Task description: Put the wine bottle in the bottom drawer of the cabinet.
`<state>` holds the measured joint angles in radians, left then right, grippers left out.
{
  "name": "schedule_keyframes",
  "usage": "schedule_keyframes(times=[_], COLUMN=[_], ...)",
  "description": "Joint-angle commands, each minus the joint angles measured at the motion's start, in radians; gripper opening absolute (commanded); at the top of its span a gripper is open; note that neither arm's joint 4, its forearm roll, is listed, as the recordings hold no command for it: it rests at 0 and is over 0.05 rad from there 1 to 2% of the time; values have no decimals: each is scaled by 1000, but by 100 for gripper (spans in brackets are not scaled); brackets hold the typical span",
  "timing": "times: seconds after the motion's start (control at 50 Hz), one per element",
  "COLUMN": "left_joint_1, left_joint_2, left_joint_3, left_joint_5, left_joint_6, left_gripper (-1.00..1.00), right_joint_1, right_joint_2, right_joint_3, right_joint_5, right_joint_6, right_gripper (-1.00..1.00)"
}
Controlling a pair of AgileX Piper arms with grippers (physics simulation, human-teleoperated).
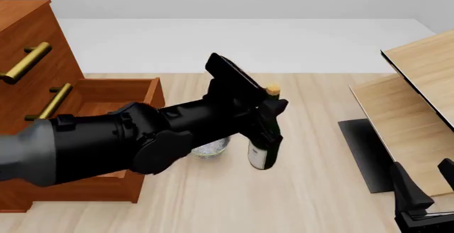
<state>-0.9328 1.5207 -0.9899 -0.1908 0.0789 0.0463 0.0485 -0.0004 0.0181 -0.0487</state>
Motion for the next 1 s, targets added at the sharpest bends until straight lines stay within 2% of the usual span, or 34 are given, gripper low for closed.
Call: schedule_keyframes(times=[0.02,0.14,0.22,0.26,0.3,0.36,0.68,0.74,0.78,0.88,0.96,1.0], left_joint_1=[20,59,73,90,99,126,203,250,254,324,365,395], left_joint_2=[-133,-189,-246,-267,-294,-326,-497,-520,-538,-577,-600,-612], left_joint_3=[-33,-70,-88,-98,-99,-116,-179,-192,-188,-207,-221,-217], left_joint_5=[99,167,211,232,243,285,466,497,506,544,591,611], left_joint_6=[31,12,42,31,65,47,49,7,40,31,-2,8], left_gripper=[-100,-100,-100,-100,-100,-100,-100,-100,-100,-100,-100,-100], right_joint_1=[2,1,1,1,1,2,7,7,6,6,8,8], right_joint_2=[6,3,7,9,10,6,10,12,15,11,12,9], right_joint_3=[0,0,0,0,0,0,0,0,0,0,0,0], right_joint_5=[-4,0,-4,-5,-6,-2,-4,-6,-9,-6,-7,-4], right_joint_6=[-7,-3,-7,-6,-9,-11,-22,-23,-19,-18,-21,-16], right_gripper=[100,100,100,100,100,100,100,100,100,100,100,100])
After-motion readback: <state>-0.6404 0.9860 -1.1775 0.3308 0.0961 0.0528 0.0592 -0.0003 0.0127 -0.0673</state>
